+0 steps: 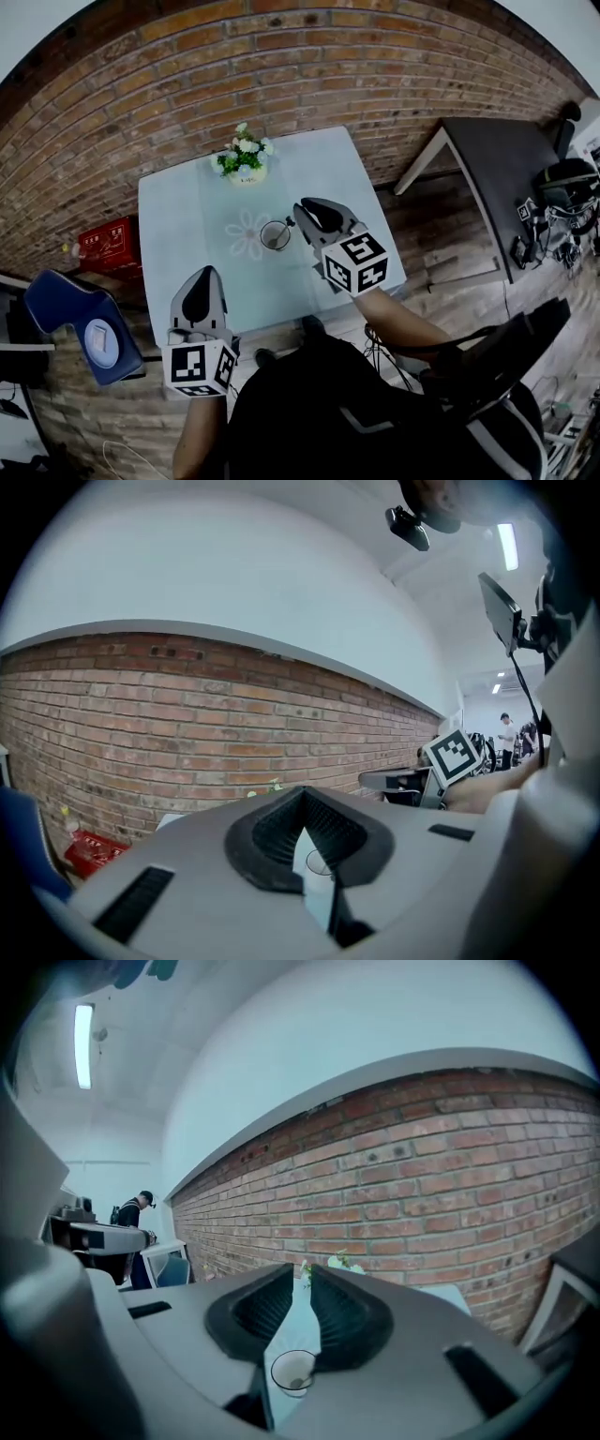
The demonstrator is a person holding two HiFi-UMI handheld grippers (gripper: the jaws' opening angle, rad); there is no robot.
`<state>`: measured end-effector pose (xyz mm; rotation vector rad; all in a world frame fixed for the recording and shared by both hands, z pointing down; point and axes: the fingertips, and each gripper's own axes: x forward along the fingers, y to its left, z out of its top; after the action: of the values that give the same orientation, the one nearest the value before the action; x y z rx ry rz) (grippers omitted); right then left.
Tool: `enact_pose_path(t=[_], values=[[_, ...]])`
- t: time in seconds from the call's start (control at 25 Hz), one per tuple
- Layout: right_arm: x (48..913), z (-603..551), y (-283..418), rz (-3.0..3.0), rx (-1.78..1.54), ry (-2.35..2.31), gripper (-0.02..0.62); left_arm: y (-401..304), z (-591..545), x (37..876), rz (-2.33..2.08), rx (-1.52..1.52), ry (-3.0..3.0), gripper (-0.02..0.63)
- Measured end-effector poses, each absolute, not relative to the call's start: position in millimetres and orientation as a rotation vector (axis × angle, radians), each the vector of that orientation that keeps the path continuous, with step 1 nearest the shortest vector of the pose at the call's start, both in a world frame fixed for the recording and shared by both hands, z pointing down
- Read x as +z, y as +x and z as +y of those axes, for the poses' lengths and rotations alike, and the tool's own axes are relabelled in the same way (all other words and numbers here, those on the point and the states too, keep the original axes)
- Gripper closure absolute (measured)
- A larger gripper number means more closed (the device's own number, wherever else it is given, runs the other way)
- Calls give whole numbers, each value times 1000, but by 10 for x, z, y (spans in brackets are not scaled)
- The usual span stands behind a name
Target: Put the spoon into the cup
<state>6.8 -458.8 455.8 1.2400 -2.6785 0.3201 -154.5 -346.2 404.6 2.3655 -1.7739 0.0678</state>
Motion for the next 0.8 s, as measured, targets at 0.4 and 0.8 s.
enact_pose_path(t=[0.4, 0.8], values=[[3928, -4209, 489, -2672, 255, 1474, 552, -1527, -3619, 3868, -1720, 5, 2478, 597], [3853, -3998, 689, -2585, 200, 1575, 577, -1547, -3624, 3683, -1754, -18, 2508, 597]])
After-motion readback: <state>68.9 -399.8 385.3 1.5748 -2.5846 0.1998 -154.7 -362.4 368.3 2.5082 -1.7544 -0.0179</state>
